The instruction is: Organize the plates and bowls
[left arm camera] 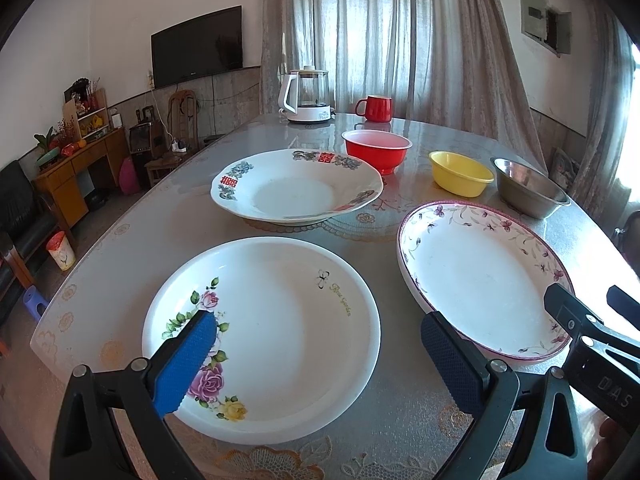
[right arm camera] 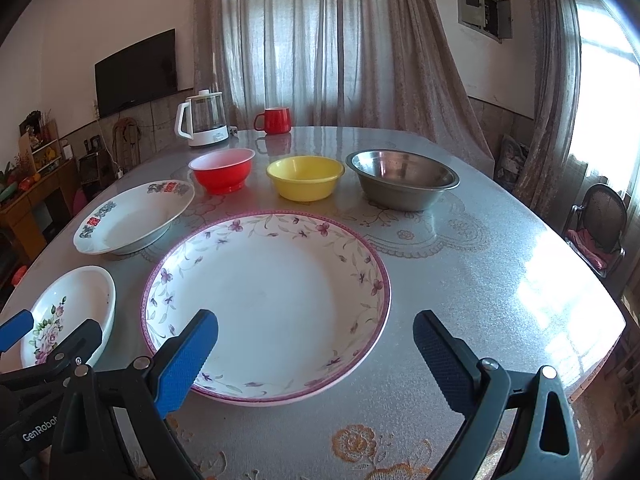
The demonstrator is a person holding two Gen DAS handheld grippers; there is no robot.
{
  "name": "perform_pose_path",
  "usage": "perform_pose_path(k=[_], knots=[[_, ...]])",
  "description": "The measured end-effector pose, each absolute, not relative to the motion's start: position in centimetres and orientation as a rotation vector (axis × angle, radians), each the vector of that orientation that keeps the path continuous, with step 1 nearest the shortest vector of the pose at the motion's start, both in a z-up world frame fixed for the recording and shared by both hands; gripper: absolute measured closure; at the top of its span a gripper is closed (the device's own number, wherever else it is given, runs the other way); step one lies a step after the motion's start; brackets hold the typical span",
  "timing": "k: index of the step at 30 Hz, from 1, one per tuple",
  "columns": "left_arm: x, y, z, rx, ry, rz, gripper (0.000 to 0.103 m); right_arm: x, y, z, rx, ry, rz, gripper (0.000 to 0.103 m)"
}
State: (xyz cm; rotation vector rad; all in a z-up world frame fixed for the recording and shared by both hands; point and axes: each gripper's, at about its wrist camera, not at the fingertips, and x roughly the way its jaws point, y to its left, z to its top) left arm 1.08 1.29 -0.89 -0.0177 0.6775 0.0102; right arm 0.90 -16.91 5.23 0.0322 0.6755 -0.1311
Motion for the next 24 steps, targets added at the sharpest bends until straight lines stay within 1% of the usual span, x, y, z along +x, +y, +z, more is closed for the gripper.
perform_pose_path(k=[24], knots=[[1.40,1.39,-0.82,-0.029,0.690,0.003,0.000,1.49,-16.28,5.17,0.023,0.687,-0.107,0.003]])
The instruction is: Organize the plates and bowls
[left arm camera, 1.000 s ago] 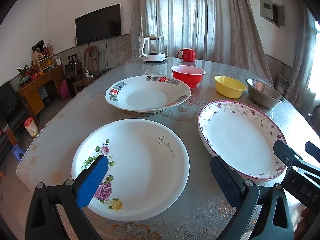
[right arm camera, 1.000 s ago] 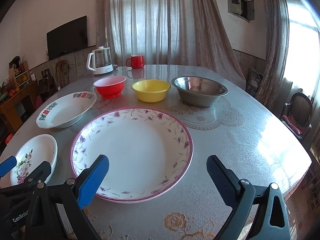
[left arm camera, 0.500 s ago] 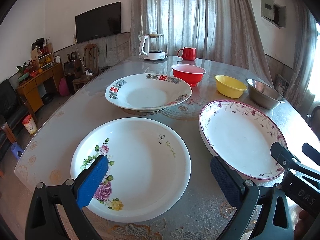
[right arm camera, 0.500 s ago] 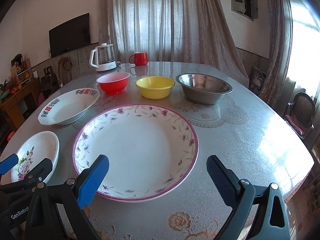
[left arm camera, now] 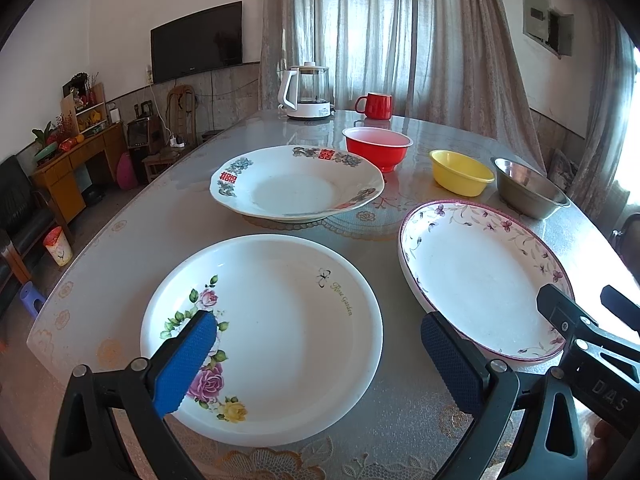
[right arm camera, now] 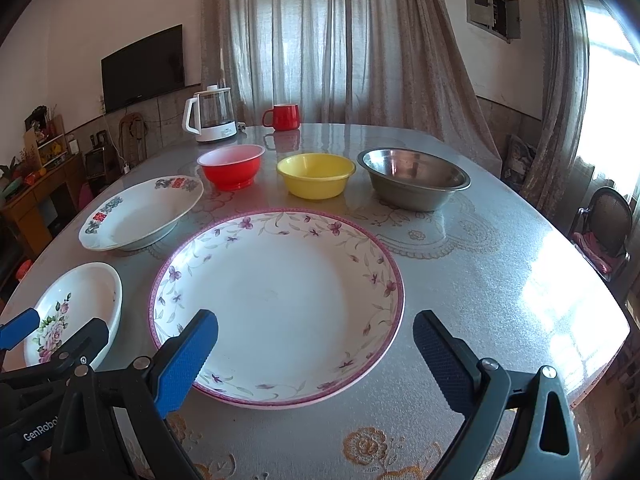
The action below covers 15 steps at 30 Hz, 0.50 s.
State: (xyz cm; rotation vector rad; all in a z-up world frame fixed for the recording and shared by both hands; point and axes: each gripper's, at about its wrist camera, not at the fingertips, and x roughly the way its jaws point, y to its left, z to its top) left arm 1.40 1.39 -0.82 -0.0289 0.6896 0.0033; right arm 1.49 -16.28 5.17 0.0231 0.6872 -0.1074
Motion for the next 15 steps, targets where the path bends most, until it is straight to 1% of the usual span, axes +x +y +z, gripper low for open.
perform_pose_path(k=[15], knots=[[1.48,1.59,-0.58,-0.027,0.688,0.012,0.000,2.09,-15.96,5.15,0.016,0.689,-0.092,0.003]])
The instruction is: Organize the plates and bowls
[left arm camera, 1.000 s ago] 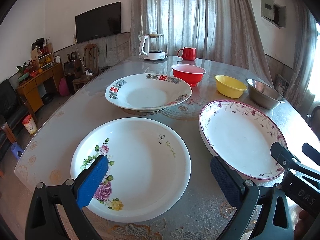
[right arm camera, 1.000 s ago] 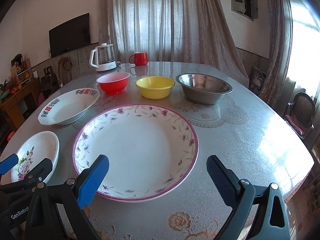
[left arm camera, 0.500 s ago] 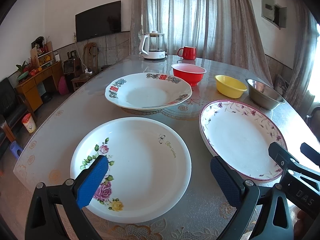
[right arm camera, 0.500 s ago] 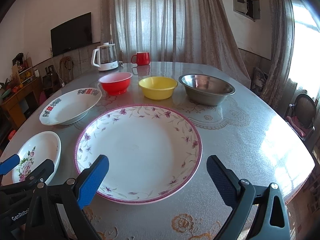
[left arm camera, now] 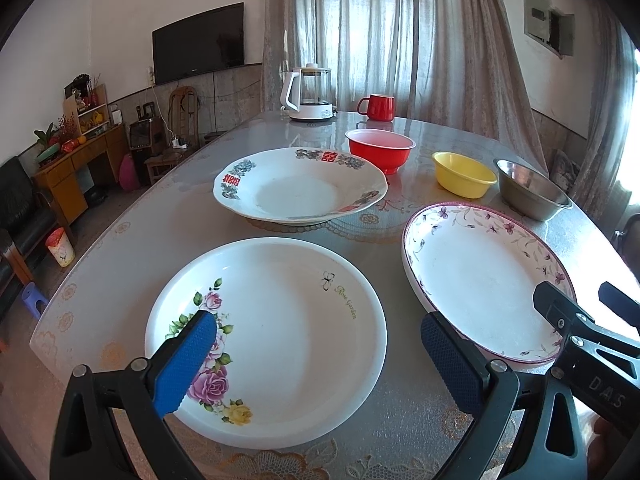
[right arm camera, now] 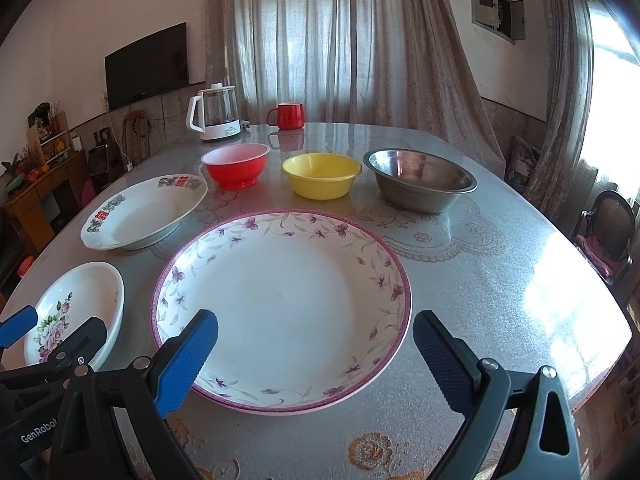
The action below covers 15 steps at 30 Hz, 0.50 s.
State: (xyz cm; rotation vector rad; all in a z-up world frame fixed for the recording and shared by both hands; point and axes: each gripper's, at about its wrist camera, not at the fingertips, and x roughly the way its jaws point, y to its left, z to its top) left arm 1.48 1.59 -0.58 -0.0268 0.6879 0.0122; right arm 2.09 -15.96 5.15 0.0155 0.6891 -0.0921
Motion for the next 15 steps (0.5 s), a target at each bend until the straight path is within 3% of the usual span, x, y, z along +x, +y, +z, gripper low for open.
perform_pose_path(k=[15], knots=[[2.4,2.5,-0.3,-0.076,0.714,-0.091,0.000,4.1,-15.5,6.0,0.031,0.702,0.009,0.003]])
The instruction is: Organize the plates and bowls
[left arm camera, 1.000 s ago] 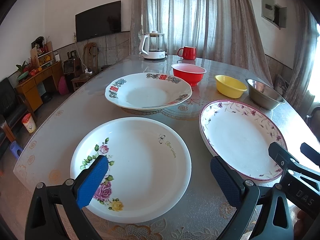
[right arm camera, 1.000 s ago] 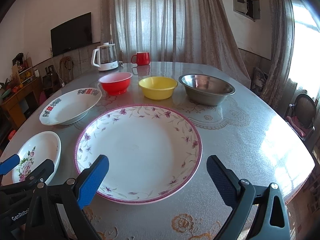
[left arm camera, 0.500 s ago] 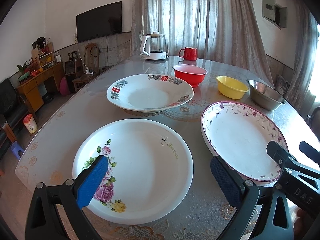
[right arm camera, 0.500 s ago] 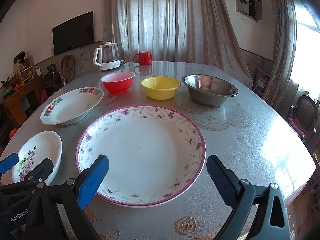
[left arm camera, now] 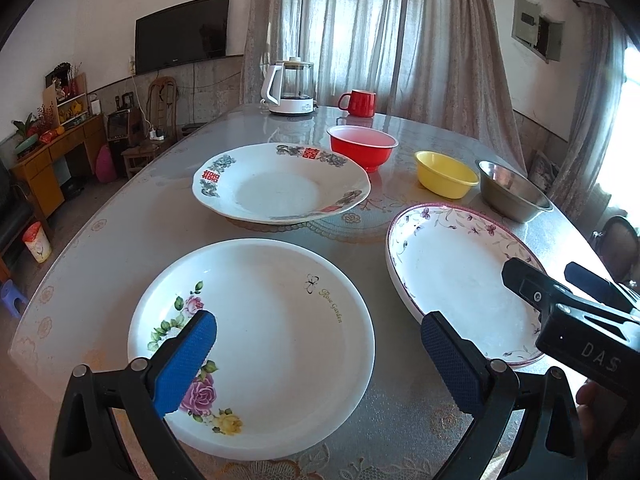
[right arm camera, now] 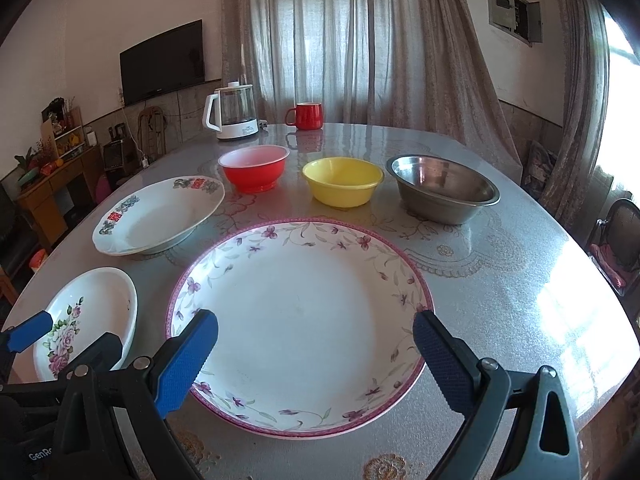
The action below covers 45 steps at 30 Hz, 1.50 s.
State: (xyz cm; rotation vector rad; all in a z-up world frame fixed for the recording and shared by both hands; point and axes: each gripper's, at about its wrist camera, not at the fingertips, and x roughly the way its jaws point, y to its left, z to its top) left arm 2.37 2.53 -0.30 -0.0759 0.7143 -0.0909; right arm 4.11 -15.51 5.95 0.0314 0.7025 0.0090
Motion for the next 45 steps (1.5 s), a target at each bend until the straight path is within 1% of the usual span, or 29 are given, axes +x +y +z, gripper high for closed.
perform_pose_path(k=[5,7,9,13,19,21,22,23,24,26,28,32,37,39,40,41,45], knots=[[2.8,3.0,0.1,-0.073,0.719,-0.099,0.000,5.4,-14.8,6.9,0.014,0.685,0.050,0.003],[3.2,3.4,0.1,-0.086,0.746,-0.127,0.000,6.1,-14.6,7.1,0.016,0.703,0.085,0.003],[3.2,4.1,0.4,-0.095,0.730,-0.141,0.000,7.2,-14.6,7.1,0.045,0.729,0.124,0.003],[3.6,6.0,2.0,-0.104,0.672,-0.152,0.000,9.5,-14.9,6.7,0.184,0.815,0.221,0.003],[6.4,11.1,3.4,-0.204,0.692,-0.144,0.000,13.5,-13.9,5.7,0.371,0.935,0.394,0.004],[7.4,12.3,3.6,-0.187,0.687,-0.119,0.000,14.7,-13.4,5.5,0.380,0.944,0.399,0.011],[7.9,12.8,3.6,-0.184,0.687,-0.113,0.000,15.2,-13.1,5.6,0.368,0.941,0.400,0.019],[8.5,13.3,3.5,-0.189,0.693,-0.111,0.000,15.7,-12.8,5.8,0.357,0.938,0.403,0.031],[9.2,13.7,3.3,-0.193,0.700,-0.111,0.000,16.2,-12.5,5.7,0.349,0.942,0.403,0.037],[10.6,14.3,3.0,-0.198,0.707,-0.114,0.000,17.3,-11.7,5.5,0.334,0.959,0.412,0.056],[12.0,15.0,2.8,-0.212,0.726,-0.104,0.000,18.5,-11.1,5.2,0.341,0.978,0.408,0.063],[14.6,15.8,2.3,-0.171,0.788,-0.035,0.000,21.5,-11.0,4.3,0.407,1.018,0.413,0.063],[17.2,17.4,1.3,-0.231,0.850,-0.014,0.000,23.7,-10.4,3.3,0.383,1.048,0.373,0.062],[17.8,17.7,1.1,-0.244,0.867,-0.007,0.004,24.0,-10.3,3.0,0.377,1.055,0.360,0.062],[17.9,17.7,1.2,-0.250,0.874,-0.009,0.010,24.1,-10.3,2.8,0.373,1.059,0.353,0.062],[17.6,17.5,1.4,-0.259,0.868,-0.024,0.013,24.0,-10.5,2.8,0.360,1.069,0.347,0.062],[16.0,14.8,3.0,-0.208,0.818,-0.163,0.013,22.2,-12.3,3.8,0.280,1.033,0.314,0.062]])
